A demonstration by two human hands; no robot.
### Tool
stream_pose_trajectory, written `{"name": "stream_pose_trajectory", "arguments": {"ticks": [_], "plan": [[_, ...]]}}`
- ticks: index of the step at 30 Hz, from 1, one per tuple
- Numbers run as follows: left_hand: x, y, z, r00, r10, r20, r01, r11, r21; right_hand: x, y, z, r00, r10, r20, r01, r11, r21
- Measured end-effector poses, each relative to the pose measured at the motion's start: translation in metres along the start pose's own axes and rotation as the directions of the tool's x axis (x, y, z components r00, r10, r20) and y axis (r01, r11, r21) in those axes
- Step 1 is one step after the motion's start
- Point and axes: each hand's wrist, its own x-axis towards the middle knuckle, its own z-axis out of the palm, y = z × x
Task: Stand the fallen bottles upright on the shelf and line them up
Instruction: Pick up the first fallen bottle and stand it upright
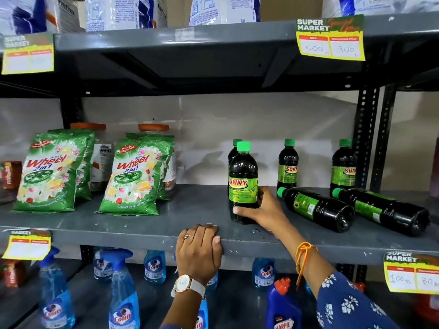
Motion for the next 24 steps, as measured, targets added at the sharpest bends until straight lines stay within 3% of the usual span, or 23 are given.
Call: {"name": "stream_pose_trajectory", "arguments": {"ticks": [8,24], "plan": [[-0.001,0.0,0.0,1.0,-0.011,0.01,0.011,1.0,0.006,-0.001,0.001,-0.001,1.0,0.016,0.0,-0.016,0.997,0.076],[0.0,0.0,-0.001,1.0,0.008,-0.026,-0.008,1.0,0.015,-0.021,-0.014,-0.007,0.999,-0.023,0.047,0.025,0.998,-0.052]]}}
